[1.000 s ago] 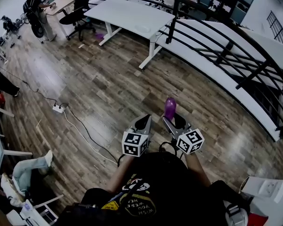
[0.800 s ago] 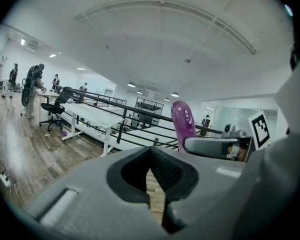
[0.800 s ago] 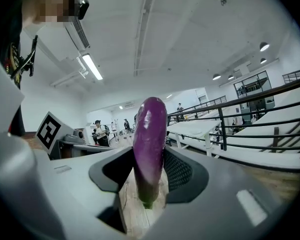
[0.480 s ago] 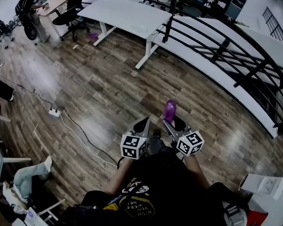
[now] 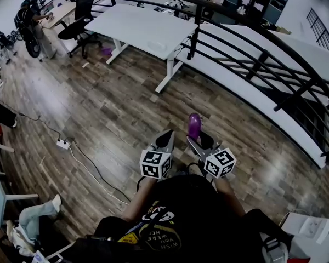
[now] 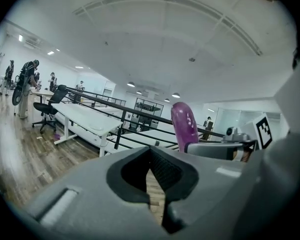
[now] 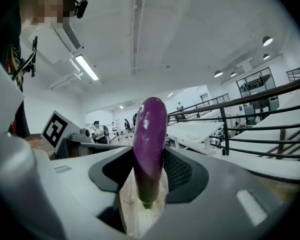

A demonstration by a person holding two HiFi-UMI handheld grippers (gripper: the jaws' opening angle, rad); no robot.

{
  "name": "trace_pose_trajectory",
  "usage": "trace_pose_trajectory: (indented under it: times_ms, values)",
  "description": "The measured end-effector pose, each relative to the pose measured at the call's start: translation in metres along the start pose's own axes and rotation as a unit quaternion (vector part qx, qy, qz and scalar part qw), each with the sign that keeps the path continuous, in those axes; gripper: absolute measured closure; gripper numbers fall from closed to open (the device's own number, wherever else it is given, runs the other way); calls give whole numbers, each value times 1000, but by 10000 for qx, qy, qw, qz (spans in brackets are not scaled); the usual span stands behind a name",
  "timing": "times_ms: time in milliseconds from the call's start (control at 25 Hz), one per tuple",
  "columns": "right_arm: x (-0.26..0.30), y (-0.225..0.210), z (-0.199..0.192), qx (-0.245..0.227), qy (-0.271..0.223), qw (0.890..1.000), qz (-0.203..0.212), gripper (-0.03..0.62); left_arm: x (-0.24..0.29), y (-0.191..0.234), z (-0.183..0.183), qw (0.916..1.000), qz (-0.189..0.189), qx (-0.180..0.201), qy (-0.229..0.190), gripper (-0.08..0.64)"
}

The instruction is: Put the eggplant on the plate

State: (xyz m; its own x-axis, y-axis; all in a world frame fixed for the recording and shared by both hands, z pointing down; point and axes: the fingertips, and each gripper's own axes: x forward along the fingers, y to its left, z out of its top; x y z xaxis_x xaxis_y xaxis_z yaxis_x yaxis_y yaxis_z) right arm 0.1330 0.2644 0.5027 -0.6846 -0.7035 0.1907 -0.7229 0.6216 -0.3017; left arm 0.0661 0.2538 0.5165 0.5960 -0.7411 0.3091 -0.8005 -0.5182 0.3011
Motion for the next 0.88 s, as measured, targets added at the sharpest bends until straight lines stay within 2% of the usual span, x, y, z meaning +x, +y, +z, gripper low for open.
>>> trace_pose_trajectory:
  times_ms: [280, 440, 600, 880]
  values:
    - [45, -39, 11, 20, 225, 9990, 388, 397, 48, 24, 22, 9997, 228, 25, 45, 555]
    - [82, -50, 16, 152, 311, 9982, 486, 397, 69, 56, 29, 9994, 272, -138, 176, 555]
    - [125, -69, 22, 261, 437, 9979, 401, 397, 95, 92, 46, 9994, 238, -97, 224, 555]
    - [207, -94, 59, 73, 335, 9992, 210, 397, 130, 166, 94, 9999, 77, -15, 128, 555]
